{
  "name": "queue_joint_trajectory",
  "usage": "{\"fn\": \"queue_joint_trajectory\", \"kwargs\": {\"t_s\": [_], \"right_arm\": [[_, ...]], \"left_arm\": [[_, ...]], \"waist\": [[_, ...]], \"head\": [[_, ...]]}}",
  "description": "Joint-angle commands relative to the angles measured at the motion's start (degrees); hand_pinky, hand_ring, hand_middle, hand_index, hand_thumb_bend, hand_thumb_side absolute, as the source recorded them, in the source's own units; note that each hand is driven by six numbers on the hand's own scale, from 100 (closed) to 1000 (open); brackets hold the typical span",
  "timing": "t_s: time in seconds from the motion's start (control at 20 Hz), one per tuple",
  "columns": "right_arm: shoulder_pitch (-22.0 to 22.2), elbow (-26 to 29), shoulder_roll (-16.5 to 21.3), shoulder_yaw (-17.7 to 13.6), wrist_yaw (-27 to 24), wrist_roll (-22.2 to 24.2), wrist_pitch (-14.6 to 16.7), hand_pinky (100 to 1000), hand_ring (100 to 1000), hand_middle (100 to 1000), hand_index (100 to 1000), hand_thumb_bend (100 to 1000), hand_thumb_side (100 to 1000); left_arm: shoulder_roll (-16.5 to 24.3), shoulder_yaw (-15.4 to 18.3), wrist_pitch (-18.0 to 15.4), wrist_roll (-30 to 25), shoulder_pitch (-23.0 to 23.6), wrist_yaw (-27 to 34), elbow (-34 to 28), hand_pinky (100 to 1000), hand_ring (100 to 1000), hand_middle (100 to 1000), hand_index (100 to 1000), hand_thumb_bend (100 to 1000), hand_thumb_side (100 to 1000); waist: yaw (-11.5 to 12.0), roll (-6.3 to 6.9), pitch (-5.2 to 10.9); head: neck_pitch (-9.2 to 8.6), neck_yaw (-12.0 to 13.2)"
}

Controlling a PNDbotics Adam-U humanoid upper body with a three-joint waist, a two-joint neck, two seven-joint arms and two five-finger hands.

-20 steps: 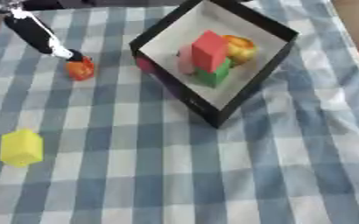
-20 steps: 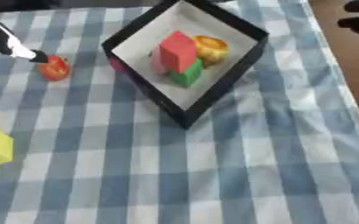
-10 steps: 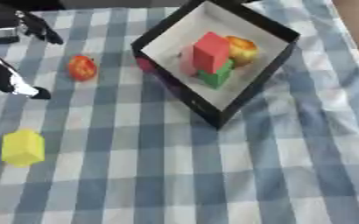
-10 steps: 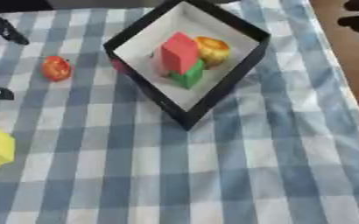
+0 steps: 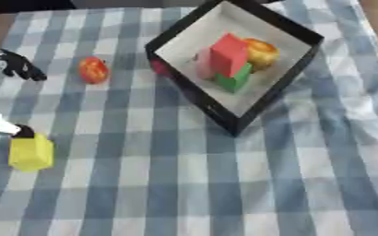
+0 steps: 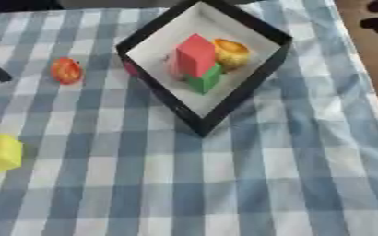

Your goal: Pick up objects on the table and place them in the box.

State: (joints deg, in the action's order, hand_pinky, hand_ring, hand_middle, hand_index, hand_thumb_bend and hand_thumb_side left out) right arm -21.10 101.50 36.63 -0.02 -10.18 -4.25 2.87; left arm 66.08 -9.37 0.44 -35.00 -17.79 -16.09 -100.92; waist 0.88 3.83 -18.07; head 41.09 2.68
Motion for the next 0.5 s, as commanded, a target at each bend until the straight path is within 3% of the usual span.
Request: {"fn": "queue_joint_trajectory", "kwargs": {"t_s": [0.05, 0.3, 0.5], "right_arm": [[-0.23, 0.59, 2.14, -0.84, 0.37, -0.39, 0.04, 935, 790, 801, 784, 100, 808], [-0.11, 0.55, 1.91, -0.75, 0.36, -0.31, 0.03, 935, 790, 801, 785, 100, 808], [0.02, 0.56, 1.93, -0.85, 0.42, -0.42, 0.08, 935, 790, 801, 785, 100, 809]], "left_arm": [[3.38, 3.06, 2.14, 0.95, 2.76, 3.1, -1.97, 823, 816, 771, 877, 660, 418], [3.29, 5.32, 4.66, 3.74, 6.04, 6.54, -3.43, 828, 822, 774, 888, 728, 470], [3.41, 5.52, 5.12, 2.53, 7.39, 7.07, -3.5, 838, 832, 783, 893, 746, 450]], "waist": [[0.23, -0.35, 1.78], [0.34, -0.62, 1.9], [0.35, -0.68, 1.79]], "head": [[0.06, -0.25], [-0.31, -0.87], [-0.46, -0.95]]}}
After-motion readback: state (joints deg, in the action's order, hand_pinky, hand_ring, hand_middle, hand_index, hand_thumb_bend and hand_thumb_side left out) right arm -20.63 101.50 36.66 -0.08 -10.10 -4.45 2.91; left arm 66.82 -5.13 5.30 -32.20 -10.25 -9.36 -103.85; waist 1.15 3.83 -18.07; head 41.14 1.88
